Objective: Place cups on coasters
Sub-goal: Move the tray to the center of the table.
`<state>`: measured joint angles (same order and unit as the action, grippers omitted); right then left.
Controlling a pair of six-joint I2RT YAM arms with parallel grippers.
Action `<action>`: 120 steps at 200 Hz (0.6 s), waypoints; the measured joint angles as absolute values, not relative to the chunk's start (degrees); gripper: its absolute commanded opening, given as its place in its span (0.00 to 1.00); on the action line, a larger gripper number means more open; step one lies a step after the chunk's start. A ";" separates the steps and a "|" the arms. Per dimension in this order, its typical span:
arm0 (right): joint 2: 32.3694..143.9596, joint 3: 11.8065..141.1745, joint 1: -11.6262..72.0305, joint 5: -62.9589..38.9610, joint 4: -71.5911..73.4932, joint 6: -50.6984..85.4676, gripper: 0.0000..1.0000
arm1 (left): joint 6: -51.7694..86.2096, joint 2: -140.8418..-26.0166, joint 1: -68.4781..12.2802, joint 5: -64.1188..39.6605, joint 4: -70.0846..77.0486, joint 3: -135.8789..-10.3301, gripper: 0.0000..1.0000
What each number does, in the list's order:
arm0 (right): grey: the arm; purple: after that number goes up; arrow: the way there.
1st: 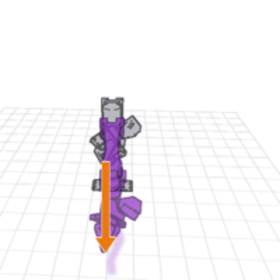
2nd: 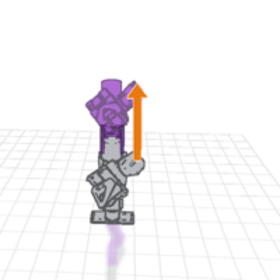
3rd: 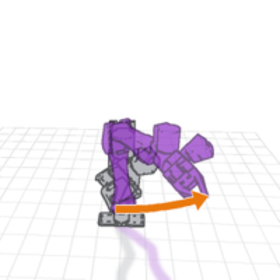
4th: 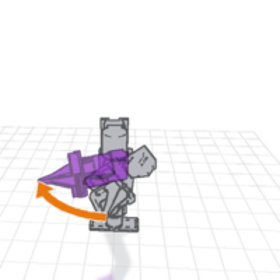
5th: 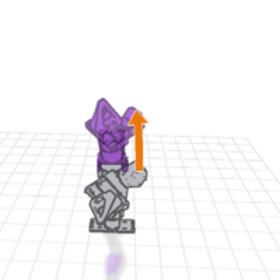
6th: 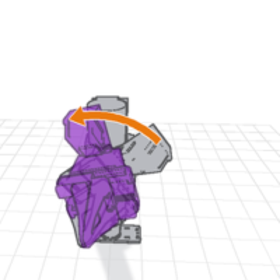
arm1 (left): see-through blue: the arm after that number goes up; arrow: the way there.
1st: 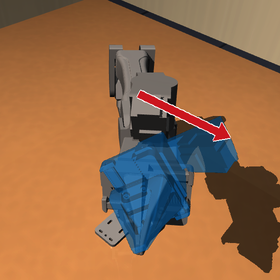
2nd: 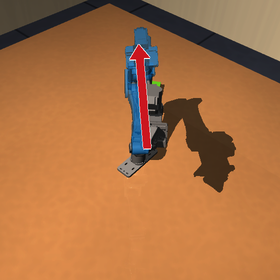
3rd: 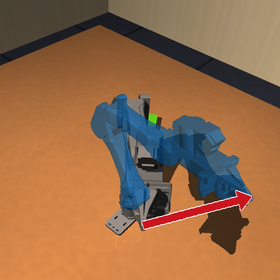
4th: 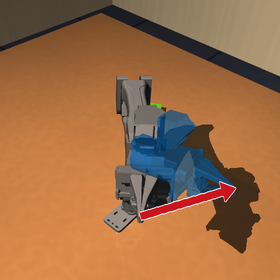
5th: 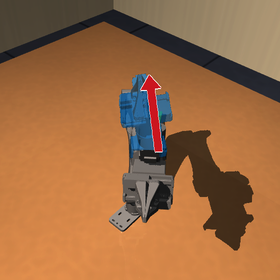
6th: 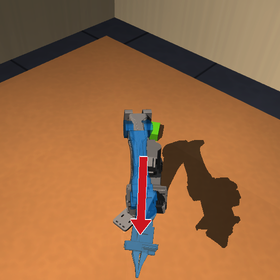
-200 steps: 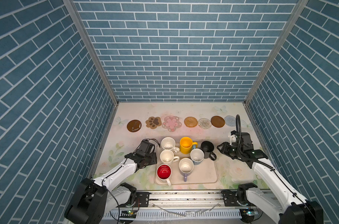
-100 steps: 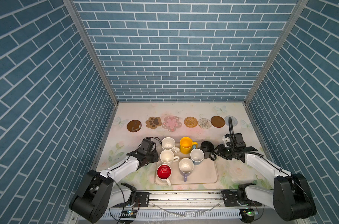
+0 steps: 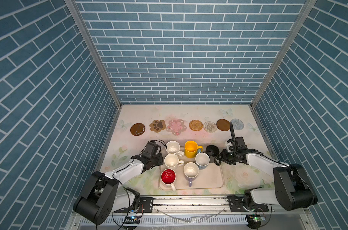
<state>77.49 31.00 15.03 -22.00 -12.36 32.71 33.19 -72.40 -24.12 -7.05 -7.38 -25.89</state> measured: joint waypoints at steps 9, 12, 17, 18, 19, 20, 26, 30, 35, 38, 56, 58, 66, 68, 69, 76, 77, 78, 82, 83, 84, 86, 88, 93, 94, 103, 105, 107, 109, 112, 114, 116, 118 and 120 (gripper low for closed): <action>77.58 31.03 15.25 -21.85 -12.25 32.67 0.27 | 33.23 -72.62 -24.12 -7.16 -6.90 -25.89 0.21; 77.65 31.03 15.29 -21.78 -12.12 32.67 0.26 | 33.30 -72.66 -24.12 -7.20 -6.72 -25.89 0.21; 77.76 31.03 15.33 -21.67 -11.94 32.69 0.25 | 33.30 -72.77 -24.12 -7.22 -6.50 -25.87 0.19; 77.78 31.03 15.35 -21.67 -11.92 32.73 0.25 | 33.30 -72.77 -24.12 -7.25 -6.48 -25.87 0.19; 77.82 31.03 15.35 -21.69 -11.88 32.73 0.24 | 33.28 -72.79 -24.12 -7.25 -6.39 -25.85 0.19; 77.82 31.03 15.35 -21.69 -11.84 32.71 0.24 | 33.30 -72.79 -24.12 -7.27 -6.35 -25.85 0.19; 78.00 31.03 15.40 -21.61 -11.51 32.75 0.23 | 33.39 -72.86 -24.12 -7.33 -6.13 -25.78 0.18; 78.11 31.03 15.40 -21.58 -11.35 32.71 0.22 | 33.52 -72.88 -24.12 -7.40 -6.07 -25.76 0.17; 78.28 31.03 15.44 -21.56 -11.14 32.73 0.20 | 33.50 -72.88 -24.12 -7.42 -6.02 -25.74 0.16; 78.37 31.03 15.44 -21.45 -10.94 32.73 0.19 | 33.63 -72.88 -24.12 -7.42 -5.98 -25.69 0.16; 78.83 31.00 15.51 -21.30 -10.26 32.77 0.16 | 33.78 -72.88 -24.12 -7.62 -5.87 -25.56 0.11; 78.87 31.00 15.51 -21.28 -10.17 32.80 0.15 | 33.71 -72.88 -24.12 -7.62 -5.89 -25.54 0.10; 79.13 31.00 15.53 -21.32 -9.82 32.80 0.13 | 33.80 -72.88 -24.12 -7.66 -5.87 -25.50 0.08; 79.18 31.00 15.55 -21.32 -9.80 32.84 0.13 | 33.80 -72.88 -24.12 -7.66 -5.87 -25.50 0.07; 79.22 31.00 15.57 -21.34 -9.74 32.80 0.12 | 33.91 -72.88 -24.12 -7.66 -5.85 -25.47 0.07; 79.42 31.00 15.64 -21.45 -9.41 32.88 0.10 | 33.93 -72.86 -24.12 -7.73 -5.80 -25.47 0.05; 79.44 31.00 15.66 -21.45 -9.39 32.91 0.10 | 33.85 -72.86 -24.12 -7.77 -5.78 -25.47 0.04; 79.50 31.00 15.66 -21.41 -9.32 32.97 0.10 | 33.78 -72.86 -24.12 -7.77 -5.76 -25.47 0.04; 79.57 31.03 15.68 -21.41 -9.26 32.91 0.09 | 33.89 -72.88 -24.12 -7.79 -5.74 -25.47 0.02; 79.59 31.03 15.70 -21.41 -9.19 32.82 0.08 | 33.85 -72.88 -24.12 -7.77 -5.72 -25.47 0.01; 79.61 31.00 15.70 -21.41 -9.17 32.77 0.08 | 33.80 -72.88 -24.12 -7.79 -5.69 -25.47 0.01; 79.61 31.03 15.73 -21.41 -9.17 32.67 0.07 | 33.63 -72.88 -24.12 -7.79 -5.69 -25.47 0.00; 79.64 31.00 15.75 -21.43 -9.13 32.49 0.06 | 33.80 -72.88 -24.12 -7.79 -5.69 -25.47 0.00; 79.66 31.00 15.75 -21.47 -9.04 31.70 0.02 | 33.78 -72.88 -24.12 -7.81 -5.65 -25.45 0.00; 79.68 31.00 15.75 -21.47 -9.04 31.51 0.02 | 33.80 -72.88 -24.12 -7.81 -5.65 -25.45 0.00; 79.70 31.00 15.75 -21.47 -8.97 29.52 0.00 | 33.69 -72.88 -24.12 -7.88 -5.61 -25.45 0.00; 79.70 31.00 15.75 -21.47 -8.95 29.34 0.00 | 33.74 -72.88 -24.10 -7.86 -5.61 -25.45 0.00; 79.72 31.00 15.75 -21.45 -8.95 29.02 0.00 | 33.71 -72.88 -24.10 -7.88 -5.58 -25.45 0.00; 79.72 31.00 15.75 -21.47 -8.95 28.93 0.00 | 33.74 -72.88 -24.10 -7.88 -5.58 -25.45 0.00; 79.72 31.00 15.75 -21.47 -8.95 28.69 0.00 | 33.74 -72.90 -24.08 -7.92 -5.56 -25.43 0.00; 79.72 31.03 15.75 -21.47 -8.95 28.58 0.00 | 33.76 -72.90 -24.08 -7.94 -5.54 -25.43 0.00; 79.72 31.00 15.75 -21.50 -8.95 28.49 0.00 | 33.76 -72.90 -24.05 -7.97 -5.54 -25.43 0.00; 79.72 31.00 15.75 -21.50 -8.95 28.47 0.00 | 33.76 -72.90 -24.03 -7.99 -5.52 -25.41 0.00; 79.72 31.00 15.75 -21.52 -8.95 28.42 0.00 | 33.76 -72.90 -24.01 -8.01 -5.50 -25.41 0.00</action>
<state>79.72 31.00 15.75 -21.52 -8.95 28.42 33.76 -72.90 -24.01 -8.01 -5.50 -25.41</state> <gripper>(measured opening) 0.066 0.065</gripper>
